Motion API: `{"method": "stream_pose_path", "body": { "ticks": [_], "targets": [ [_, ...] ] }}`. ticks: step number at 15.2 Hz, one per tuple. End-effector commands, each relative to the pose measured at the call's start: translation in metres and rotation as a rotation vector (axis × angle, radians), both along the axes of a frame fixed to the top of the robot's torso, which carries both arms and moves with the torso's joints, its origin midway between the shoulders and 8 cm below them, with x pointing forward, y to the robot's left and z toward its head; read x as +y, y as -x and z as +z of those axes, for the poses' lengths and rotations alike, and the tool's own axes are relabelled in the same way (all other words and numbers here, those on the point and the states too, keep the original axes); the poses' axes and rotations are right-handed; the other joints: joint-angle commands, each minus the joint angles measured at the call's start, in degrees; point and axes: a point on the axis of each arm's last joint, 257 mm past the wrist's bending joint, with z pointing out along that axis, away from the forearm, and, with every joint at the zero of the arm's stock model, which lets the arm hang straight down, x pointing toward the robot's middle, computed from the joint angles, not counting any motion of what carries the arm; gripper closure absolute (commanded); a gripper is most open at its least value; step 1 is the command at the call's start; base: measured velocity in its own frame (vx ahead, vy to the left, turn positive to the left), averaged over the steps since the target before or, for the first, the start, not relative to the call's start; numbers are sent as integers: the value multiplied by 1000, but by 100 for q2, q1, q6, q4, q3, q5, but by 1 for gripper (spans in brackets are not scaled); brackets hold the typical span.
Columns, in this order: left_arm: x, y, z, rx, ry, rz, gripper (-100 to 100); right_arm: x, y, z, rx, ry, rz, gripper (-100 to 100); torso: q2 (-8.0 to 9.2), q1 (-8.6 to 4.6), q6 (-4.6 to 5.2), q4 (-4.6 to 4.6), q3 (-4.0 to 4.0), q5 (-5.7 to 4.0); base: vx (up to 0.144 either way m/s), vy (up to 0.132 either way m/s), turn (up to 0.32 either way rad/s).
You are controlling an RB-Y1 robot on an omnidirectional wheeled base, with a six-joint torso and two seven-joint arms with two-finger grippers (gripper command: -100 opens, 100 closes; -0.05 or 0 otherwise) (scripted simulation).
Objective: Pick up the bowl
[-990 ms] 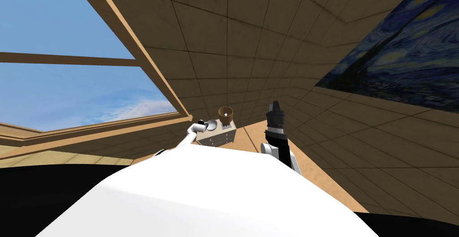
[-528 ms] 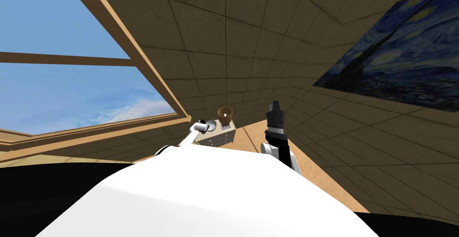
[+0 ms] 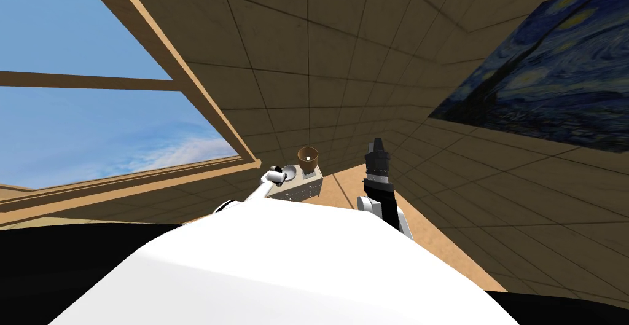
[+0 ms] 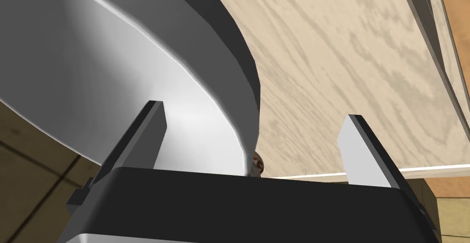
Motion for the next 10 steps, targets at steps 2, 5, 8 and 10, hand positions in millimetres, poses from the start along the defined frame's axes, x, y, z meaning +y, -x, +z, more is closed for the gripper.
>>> {"method": "stream_pose_path", "body": {
  "ticks": [2,5,8,10],
  "targets": [
    [0,0,0,0,0,0,100,0,0,0,0,0,0,0,1,-1,0,0,1,0,0,0,0],
    [0,-1,0,-2,0,0,100,0,0,0,0,0,0,0,3,1,-1,-1,1,1,0,0,0],
    [1,-9,13,1,0,-6,100,0,0,0,0,0,0,0,4,1,0,3,4,-2,-6,-2,17],
    [1,-10,13,-2,0,-6,100,0,0,0,0,0,0,0,13,-3,0,5,8,-3,-22,-7,16]
  ]
}}
